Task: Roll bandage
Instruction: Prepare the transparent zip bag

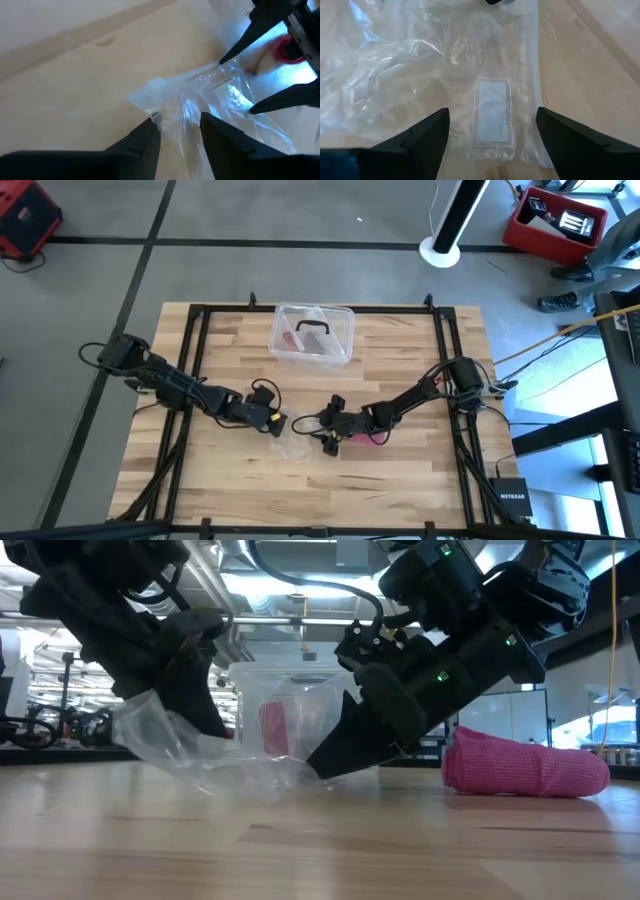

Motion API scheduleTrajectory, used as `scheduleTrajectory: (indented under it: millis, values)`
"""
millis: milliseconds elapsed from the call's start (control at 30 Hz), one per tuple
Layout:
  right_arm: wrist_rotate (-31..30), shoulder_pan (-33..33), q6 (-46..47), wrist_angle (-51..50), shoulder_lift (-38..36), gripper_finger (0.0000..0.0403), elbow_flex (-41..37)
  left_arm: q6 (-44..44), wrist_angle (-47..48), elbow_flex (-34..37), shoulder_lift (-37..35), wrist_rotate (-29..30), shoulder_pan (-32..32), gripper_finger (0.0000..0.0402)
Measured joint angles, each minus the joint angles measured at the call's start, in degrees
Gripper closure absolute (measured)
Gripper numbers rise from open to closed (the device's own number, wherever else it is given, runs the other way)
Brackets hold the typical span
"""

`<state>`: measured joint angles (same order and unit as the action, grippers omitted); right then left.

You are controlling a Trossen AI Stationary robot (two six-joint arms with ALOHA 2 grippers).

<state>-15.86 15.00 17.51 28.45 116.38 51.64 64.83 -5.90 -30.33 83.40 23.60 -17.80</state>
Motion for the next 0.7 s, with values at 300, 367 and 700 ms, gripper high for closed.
scheduleTrajectory:
  millis: [300, 367, 700]
  values:
    - [1.4, 0.4, -4.0, -2.1, -7.1, 0.01, 0.0, -12.5, 0.4, -0.8, 0.0, 3.6, -1.3, 0.0393]
    - [3.7, 0.4, -5.2, -3.4, -10.9, 0.01, 0.0, -17.7, 0.3, -2.4, 0.0, 4.8, -2.4, 0.0392]
    - [5.0, -0.1, -7.0, -1.2, -19.1, 0.0121, 0.1, -45.7, 0.1, -14.0, 0.0, 5.9, -7.3, 0.0399]
